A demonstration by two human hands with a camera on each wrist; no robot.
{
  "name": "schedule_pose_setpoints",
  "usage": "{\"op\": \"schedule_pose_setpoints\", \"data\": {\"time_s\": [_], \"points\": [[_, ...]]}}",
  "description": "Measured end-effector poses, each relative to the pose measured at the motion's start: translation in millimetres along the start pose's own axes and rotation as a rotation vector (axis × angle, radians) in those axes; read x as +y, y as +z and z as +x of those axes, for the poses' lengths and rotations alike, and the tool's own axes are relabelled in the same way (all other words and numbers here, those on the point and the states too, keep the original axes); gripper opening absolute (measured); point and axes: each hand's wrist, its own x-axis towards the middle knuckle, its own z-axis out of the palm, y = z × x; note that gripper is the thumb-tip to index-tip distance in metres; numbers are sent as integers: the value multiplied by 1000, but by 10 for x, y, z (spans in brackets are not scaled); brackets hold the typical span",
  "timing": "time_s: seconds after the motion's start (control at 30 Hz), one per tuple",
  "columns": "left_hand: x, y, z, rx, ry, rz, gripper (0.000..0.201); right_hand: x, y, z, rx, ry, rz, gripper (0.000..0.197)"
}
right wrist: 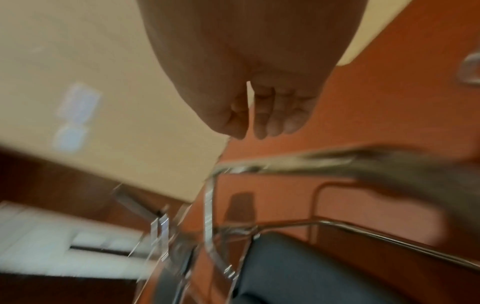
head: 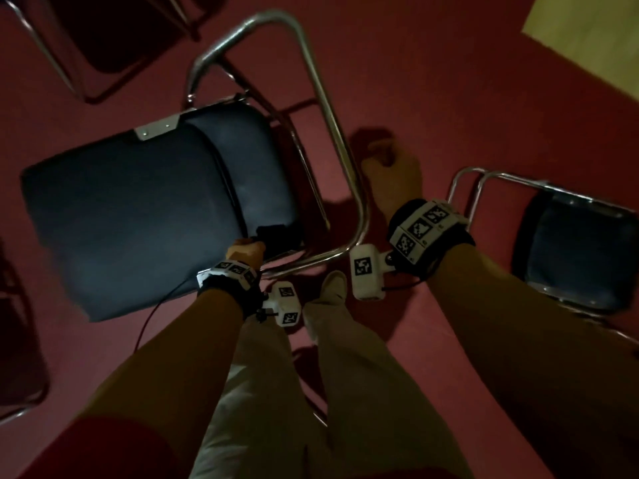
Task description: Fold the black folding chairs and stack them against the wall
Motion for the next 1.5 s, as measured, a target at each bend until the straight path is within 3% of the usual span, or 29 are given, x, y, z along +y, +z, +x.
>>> {"op": "schedule_pose_setpoints", "data": {"time_s": [0.13, 0.23, 0.3, 0.43, 0.57, 0.7, 0.9, 1.03, 1.13, 1.33, 1.5], "points": [[-107, 143, -144, -2, 10, 134, 31, 389, -76, -121, -79, 196, 46, 44], [-264, 107, -140, 26, -22, 159, 33, 565, 53, -304, -253, 179, 27, 33], [-356, 62, -138, 46, -78, 17, 37, 736, 170, -388, -285, 284, 61, 38], [-650, -114, -81, 79, -244, -244, 21, 929, 451, -596, -207, 675, 353, 26], [-959, -401, 26, 5, -403, -520, 49, 863, 745, -782, -65, 841, 579, 23], [-1206, -696, 152, 31, -435, -782, 55, 854, 979, -744, 122, 863, 755, 27], [-1570, -975, 363, 23, -448, -1065, 68, 857, 1140, -682, 200, 811, 702, 30], [-1758, -1022, 579, 13, -353, -1367, 70, 871, 1232, -667, 353, 812, 661, 22], [-1798, -1020, 783, -71, -282, -1563, 70, 821, 1286, -727, 411, 762, 686, 26], [-1866, -933, 917, -211, -204, -1596, 70, 797, 1337, -758, 472, 714, 695, 33], [-1846, -914, 904, -175, -212, -1667, 64, 805, 1342, -773, 495, 700, 662, 31]]}}
